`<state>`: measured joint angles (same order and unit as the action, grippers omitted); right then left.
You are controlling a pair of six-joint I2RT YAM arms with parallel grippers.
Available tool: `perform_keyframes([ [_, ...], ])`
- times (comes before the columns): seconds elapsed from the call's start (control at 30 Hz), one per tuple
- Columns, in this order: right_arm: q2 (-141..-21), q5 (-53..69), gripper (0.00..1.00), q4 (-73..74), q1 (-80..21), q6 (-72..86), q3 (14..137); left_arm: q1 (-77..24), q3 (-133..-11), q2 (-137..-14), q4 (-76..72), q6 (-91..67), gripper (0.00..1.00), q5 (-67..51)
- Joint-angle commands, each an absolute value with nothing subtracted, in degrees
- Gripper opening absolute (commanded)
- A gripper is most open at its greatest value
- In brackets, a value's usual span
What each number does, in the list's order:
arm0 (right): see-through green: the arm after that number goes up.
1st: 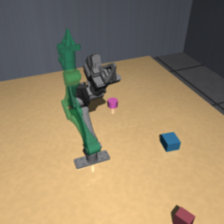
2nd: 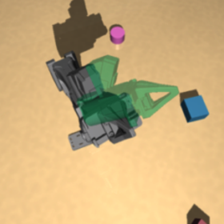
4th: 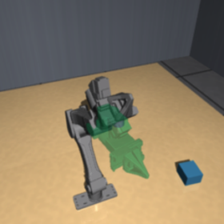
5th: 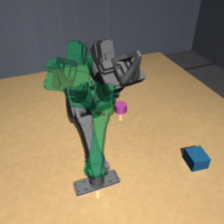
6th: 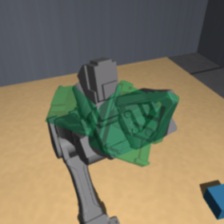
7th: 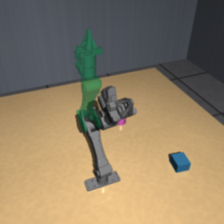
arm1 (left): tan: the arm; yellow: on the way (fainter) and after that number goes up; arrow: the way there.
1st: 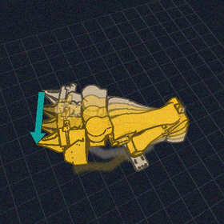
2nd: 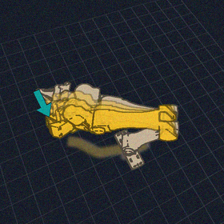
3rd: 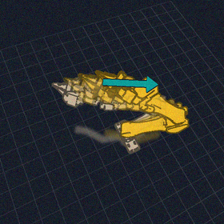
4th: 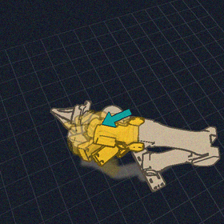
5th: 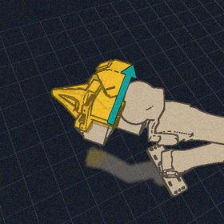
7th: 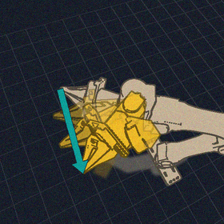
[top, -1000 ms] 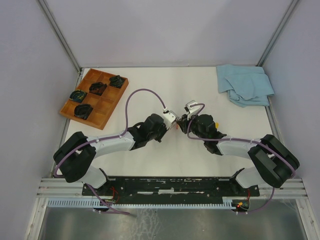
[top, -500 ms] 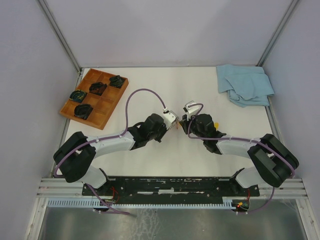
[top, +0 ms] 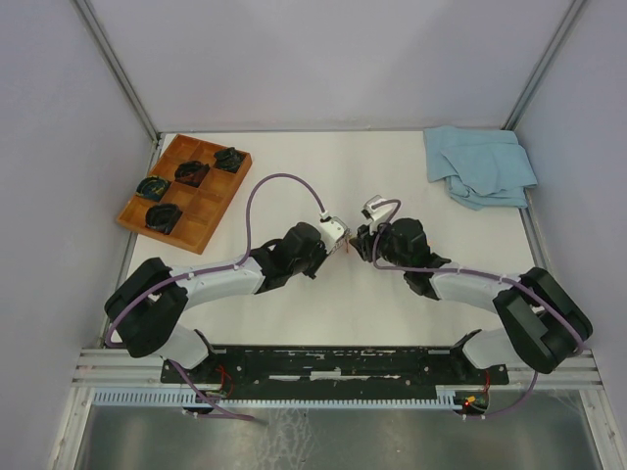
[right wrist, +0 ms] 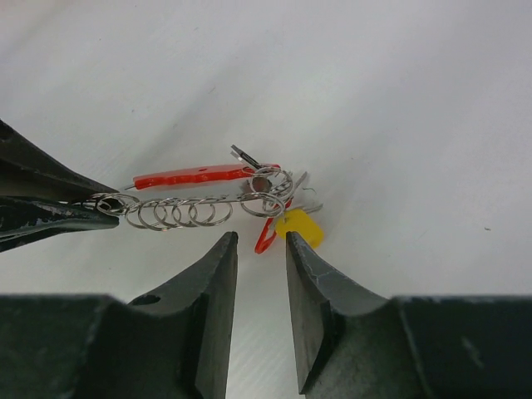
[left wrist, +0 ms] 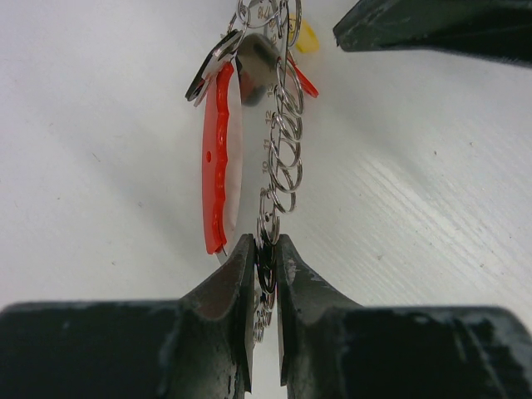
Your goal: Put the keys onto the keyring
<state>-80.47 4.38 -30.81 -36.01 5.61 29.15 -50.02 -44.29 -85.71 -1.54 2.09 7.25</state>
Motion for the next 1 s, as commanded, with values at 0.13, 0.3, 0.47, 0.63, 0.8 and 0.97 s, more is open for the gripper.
perform_keyframes([
  [0.13,-81.17,25.34,0.4,-27.25,-29.08,6.76,34.83,-50.36,-43.96,-85.32,1.6,1.54,0.03,6.04],
  [0.3,-83.66,29.7,0.42,-27.95,-26.21,8.65,36.07,-50.36,-43.92,-85.48,1.2,1.75,0.03,5.22],
  [0.47,-86.65,32.82,0.43,-27.33,-23.47,8.82,37.98,-50.34,-43.93,-85.55,1.09,1.93,0.03,4.83],
  [0.63,-90.22,38.33,0.43,-28.65,-22.47,9.3,40.04,-50.35,-43.87,-85.53,1.03,2.02,0.03,4.59],
  [0.8,-92.28,40.76,0.43,-29.95,-21.84,8.79,41.06,-50.32,-43.85,-85.44,1.06,2.11,0.03,4.5],
  [0.97,-92.51,42.98,0.39,-29.93,-21.67,8.58,41.4,-50.38,-43.86,-85.62,1.05,2.11,0.03,4.49],
])
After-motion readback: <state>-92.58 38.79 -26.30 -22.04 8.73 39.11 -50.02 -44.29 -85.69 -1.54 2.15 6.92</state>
